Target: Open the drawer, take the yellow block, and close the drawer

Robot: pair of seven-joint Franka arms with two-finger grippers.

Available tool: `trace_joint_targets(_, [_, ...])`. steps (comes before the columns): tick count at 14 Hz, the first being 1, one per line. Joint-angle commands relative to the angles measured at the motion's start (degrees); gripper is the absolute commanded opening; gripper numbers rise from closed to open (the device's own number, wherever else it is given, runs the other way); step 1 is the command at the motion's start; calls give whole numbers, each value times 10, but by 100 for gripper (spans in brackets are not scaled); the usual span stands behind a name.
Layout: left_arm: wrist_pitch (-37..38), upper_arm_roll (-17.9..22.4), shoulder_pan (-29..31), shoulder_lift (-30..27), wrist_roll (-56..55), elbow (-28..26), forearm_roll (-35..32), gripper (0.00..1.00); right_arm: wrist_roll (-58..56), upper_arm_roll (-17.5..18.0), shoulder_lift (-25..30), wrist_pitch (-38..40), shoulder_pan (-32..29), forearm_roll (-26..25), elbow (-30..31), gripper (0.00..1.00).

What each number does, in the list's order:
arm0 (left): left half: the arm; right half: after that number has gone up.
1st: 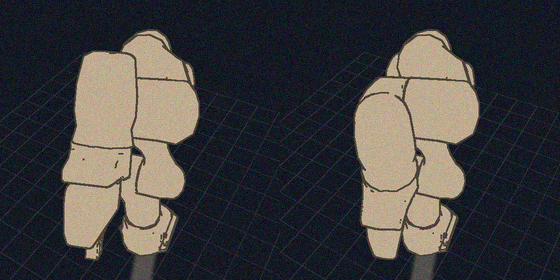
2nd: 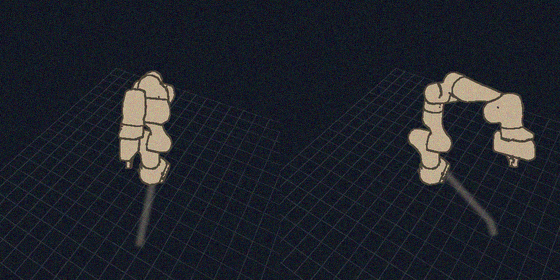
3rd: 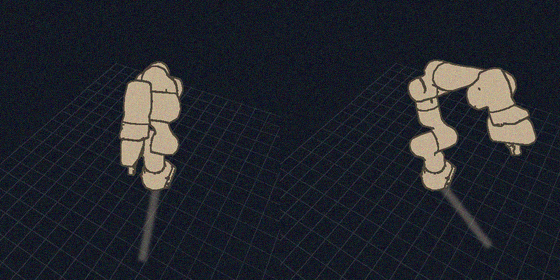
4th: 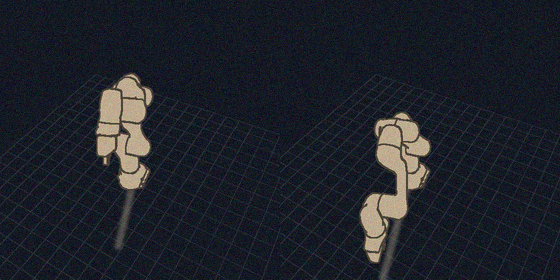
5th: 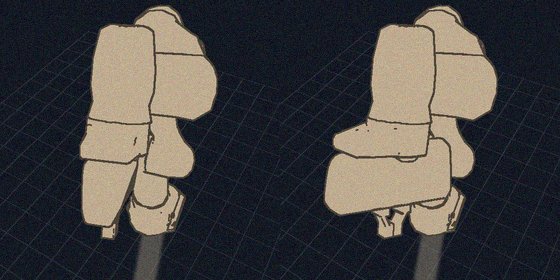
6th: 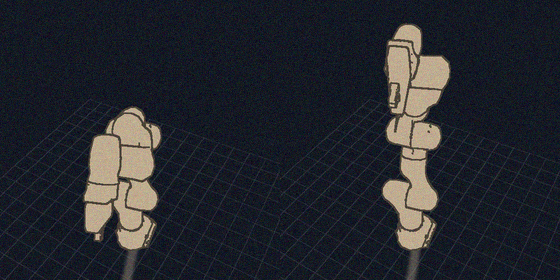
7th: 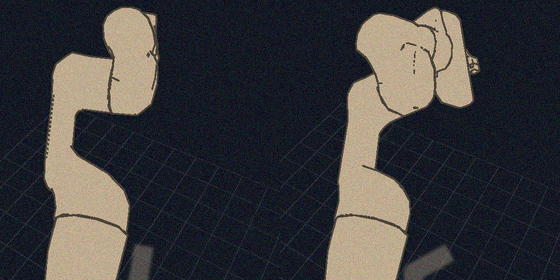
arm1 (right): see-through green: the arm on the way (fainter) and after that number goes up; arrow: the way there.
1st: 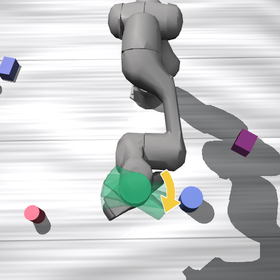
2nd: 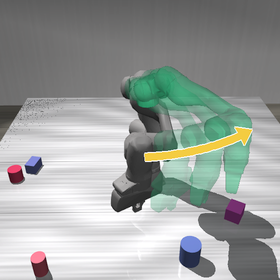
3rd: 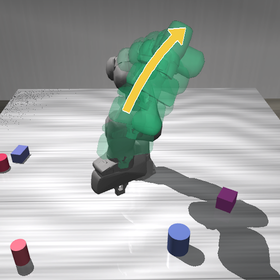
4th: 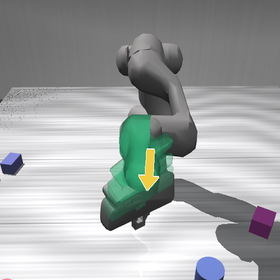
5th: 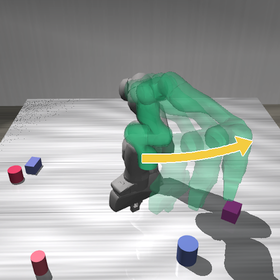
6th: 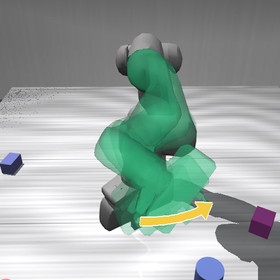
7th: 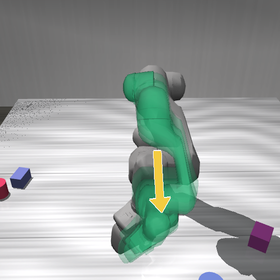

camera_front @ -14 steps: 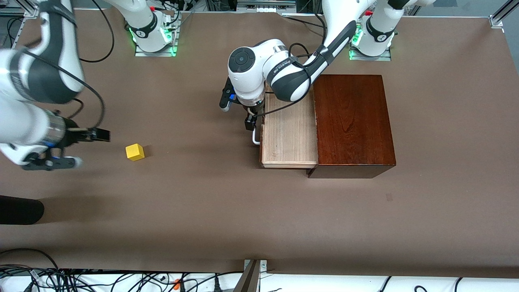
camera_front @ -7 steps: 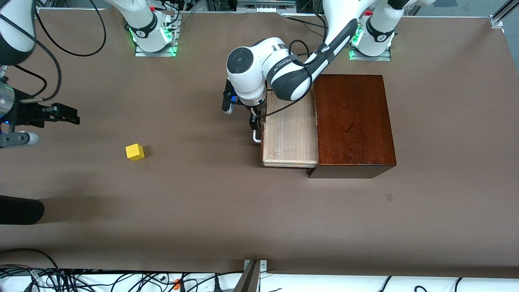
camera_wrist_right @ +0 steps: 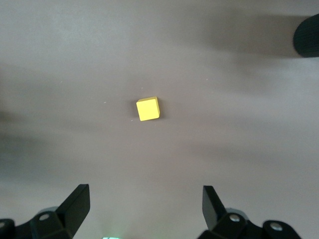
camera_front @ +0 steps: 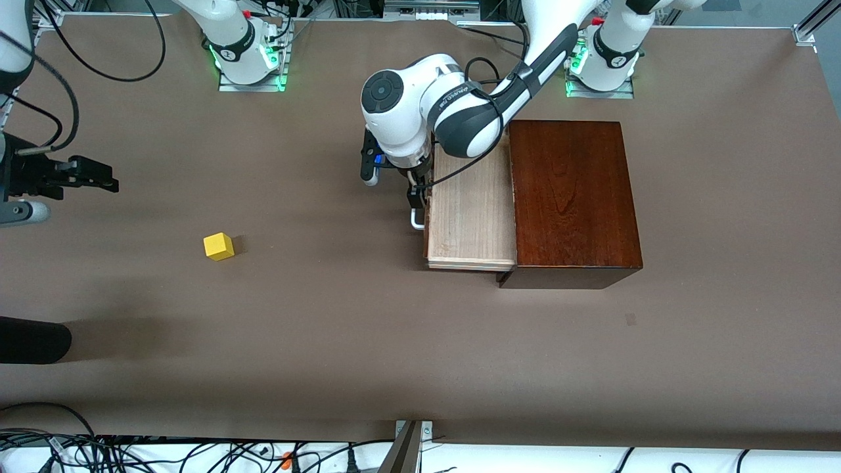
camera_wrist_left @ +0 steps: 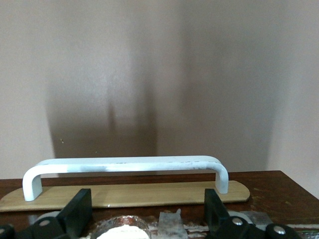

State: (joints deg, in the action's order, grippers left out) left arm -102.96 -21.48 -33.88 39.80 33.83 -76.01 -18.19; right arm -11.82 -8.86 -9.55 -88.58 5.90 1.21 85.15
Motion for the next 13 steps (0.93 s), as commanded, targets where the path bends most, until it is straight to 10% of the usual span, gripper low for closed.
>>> trace_joint_targets(1, [80, 18, 8, -21, -2, -39, -37, 100, 5, 52, 72, -36, -51, -12, 89, 100])
trace_joint_targets(6, [117, 20, 9, -21, -19, -40, -44, 100, 30, 111, 104, -34, -86, -13, 119, 100])
trace_joint_targets(13, [166, 22, 8, -24, -78, -49, -64, 100, 26, 108, 110, -28, -97, -16, 112, 100])
